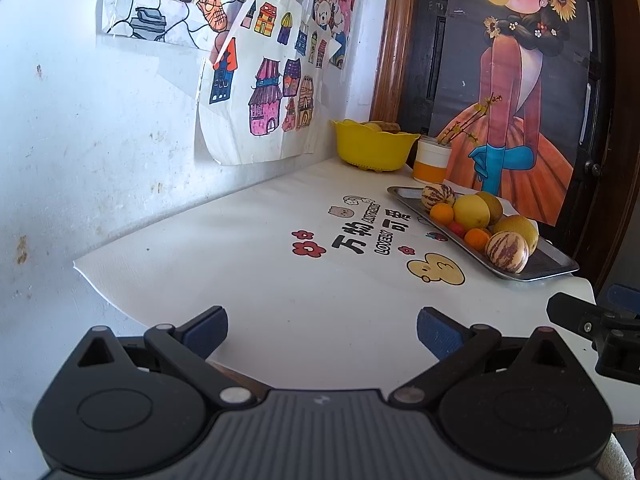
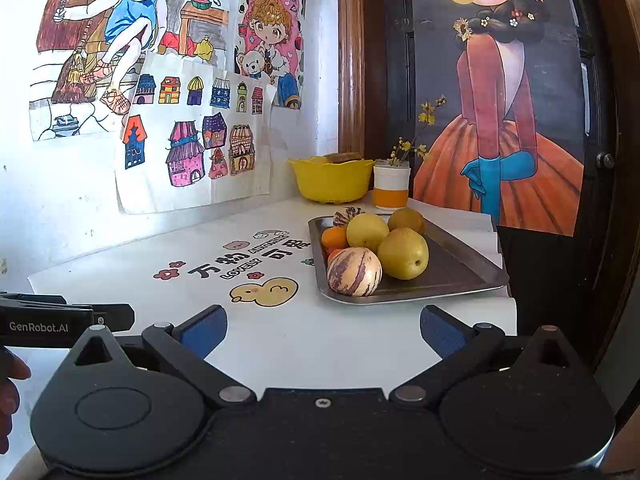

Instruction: Organize fruits

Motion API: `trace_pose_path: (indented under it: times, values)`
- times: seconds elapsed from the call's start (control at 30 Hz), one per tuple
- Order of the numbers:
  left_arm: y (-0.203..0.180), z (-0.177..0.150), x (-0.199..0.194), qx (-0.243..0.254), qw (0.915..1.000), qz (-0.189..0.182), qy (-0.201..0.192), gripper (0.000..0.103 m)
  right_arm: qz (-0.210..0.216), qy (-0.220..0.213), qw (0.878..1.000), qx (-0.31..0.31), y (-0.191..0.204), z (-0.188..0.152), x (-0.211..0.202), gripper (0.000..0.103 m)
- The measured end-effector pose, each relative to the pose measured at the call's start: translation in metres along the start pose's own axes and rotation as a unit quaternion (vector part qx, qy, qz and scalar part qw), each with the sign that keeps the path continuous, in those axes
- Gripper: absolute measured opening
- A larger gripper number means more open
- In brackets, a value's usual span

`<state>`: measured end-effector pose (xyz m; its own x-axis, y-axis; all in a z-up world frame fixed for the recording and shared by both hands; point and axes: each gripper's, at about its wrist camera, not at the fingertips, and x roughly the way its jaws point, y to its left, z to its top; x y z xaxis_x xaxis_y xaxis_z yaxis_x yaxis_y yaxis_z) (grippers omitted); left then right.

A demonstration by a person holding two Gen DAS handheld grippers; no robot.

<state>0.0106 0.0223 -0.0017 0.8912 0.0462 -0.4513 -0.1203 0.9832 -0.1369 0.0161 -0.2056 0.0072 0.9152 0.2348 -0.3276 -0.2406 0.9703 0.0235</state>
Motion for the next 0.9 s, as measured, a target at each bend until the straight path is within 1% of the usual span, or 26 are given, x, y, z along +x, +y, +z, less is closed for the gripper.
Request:
trace_pose_path:
  times: [0.27,0.37,0.5,0.67,0.9]
  values:
    - [0.0003,0.0007,-0.0002,0.0,1.0,0.0,0.0,0.103,0.0,0.001,1.0,0.0,0.0006,-0.0001,-0.0001,0.102]
    - [-0.0014,0.0006,0.0,0.001,0.9999,0.003,0.01,0.103,0.0,0.0,1.0,0.0,0.0007,0.0,-0.0001,0.102]
    - [-0.0038,0.0011,-0.004,0.005,1.0,0.001,0.003,0.102,0.001,0.003,1.0,0.0,0.0017,-0.0005,0.0001,0.102]
    - [-0.004,0.0014,-0.003,0.003,0.9999,0.004,0.011,0.102,0.003,0.003,1.0,-0.002,0.0037,-0.0015,-0.0004,0.102]
    - [-0.0048,0.0006,-0.0043,0.008,0.9999,0.004,0.008,0.102,0.004,0.003,1.0,-0.002,0.0044,-0.0015,-0.0006,0.102]
